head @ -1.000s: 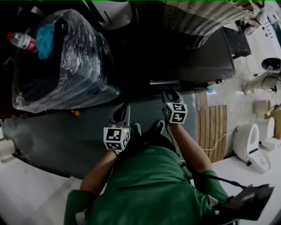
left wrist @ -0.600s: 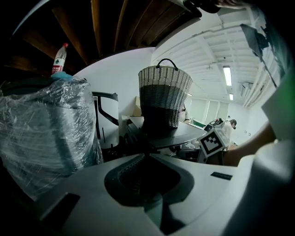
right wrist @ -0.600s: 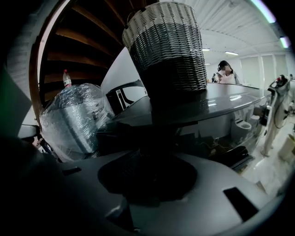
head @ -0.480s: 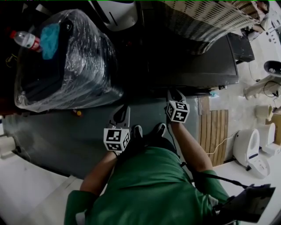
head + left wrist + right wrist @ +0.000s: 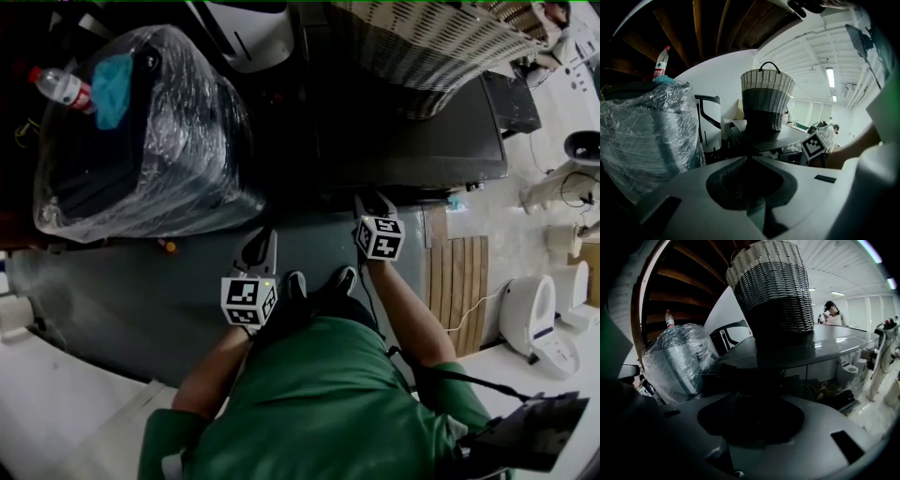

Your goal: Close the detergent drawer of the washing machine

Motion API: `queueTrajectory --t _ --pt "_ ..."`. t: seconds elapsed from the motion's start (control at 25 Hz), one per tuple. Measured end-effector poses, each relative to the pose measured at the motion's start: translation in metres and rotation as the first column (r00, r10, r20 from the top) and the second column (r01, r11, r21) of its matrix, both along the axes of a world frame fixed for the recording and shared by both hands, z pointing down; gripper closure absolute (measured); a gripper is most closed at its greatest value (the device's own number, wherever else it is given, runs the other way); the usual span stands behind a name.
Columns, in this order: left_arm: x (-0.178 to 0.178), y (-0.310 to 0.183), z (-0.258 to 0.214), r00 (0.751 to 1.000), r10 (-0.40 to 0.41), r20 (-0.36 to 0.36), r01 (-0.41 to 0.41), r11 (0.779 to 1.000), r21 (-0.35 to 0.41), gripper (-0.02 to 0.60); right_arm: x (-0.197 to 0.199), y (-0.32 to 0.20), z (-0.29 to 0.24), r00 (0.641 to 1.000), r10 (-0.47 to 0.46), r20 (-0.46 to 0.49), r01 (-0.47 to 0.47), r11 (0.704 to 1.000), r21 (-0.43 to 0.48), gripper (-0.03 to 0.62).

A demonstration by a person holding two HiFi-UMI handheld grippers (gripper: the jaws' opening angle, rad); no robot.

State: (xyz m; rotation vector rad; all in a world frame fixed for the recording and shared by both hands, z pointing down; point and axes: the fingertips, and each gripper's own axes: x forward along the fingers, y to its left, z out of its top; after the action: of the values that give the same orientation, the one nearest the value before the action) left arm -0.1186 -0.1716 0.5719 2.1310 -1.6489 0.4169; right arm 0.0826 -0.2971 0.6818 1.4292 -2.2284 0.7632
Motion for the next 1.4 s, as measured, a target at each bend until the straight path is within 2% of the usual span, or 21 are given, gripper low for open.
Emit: queueTrajectory --t 0.16,0.32,0.64,0.76,0.88,0.96,1.08,1.24,1.4 --pt "0.002 -0.002 -0.008 1.000 0.006 -0.010 -0.006 1.000 0.028 0.560 0.000 0.016 -0.022 0.999 -0.037 -0.009 0.037 0.999 0.036 0.422" --pt "0.003 -0.005 -0.021 0.999 0.009 -0.032 -0.007 0.998 0.060 0.560 -0.003 0.032 -0.068 0.997 -0.078 -0.014 0.079 0.988 0.130 0.431" --pt "0.009 -0.011 -0.082 0.997 0.016 -0.072 -0.003 0.983 0.184 0.560 -0.011 0.053 -0.186 0.993 -0.117 -0.007 0.112 0.937 0.332 0.451" --pt "0.013 -0.013 -0.112 0.997 0.032 -0.075 -0.013 0.972 0.236 0.560 -0.012 0.061 -0.229 0.994 -0.112 -0.011 0.106 0.907 0.408 0.495" --pt "0.015 -0.014 -0.146 0.997 0.036 -0.063 -0.015 0.954 0.300 0.560 -0.012 0.071 -0.271 0.993 -0.116 -0.002 0.103 0.866 0.489 0.514" --pt "0.015 -0.011 -0.167 0.999 0.031 -0.028 -0.019 0.939 0.344 0.560 -0.014 0.079 -0.297 0.991 -0.131 0.014 0.103 0.838 0.535 0.520" --pt "0.018 -0.005 -0.200 0.999 0.031 0.020 -0.036 0.906 0.422 0.560 -0.017 0.094 -0.330 0.988 -0.152 0.032 0.105 0.803 0.587 0.522" --pt "0.025 0.002 -0.237 0.998 0.055 -0.003 -0.046 0.866 0.497 0.560 -0.017 0.109 -0.362 0.986 -0.161 0.032 0.104 0.763 0.638 0.523" --pt "0.032 0.007 -0.265 0.997 0.081 -0.020 -0.056 0.830 0.555 0.560 -0.010 0.115 -0.382 0.988 -0.145 0.048 0.076 0.739 0.669 0.522"
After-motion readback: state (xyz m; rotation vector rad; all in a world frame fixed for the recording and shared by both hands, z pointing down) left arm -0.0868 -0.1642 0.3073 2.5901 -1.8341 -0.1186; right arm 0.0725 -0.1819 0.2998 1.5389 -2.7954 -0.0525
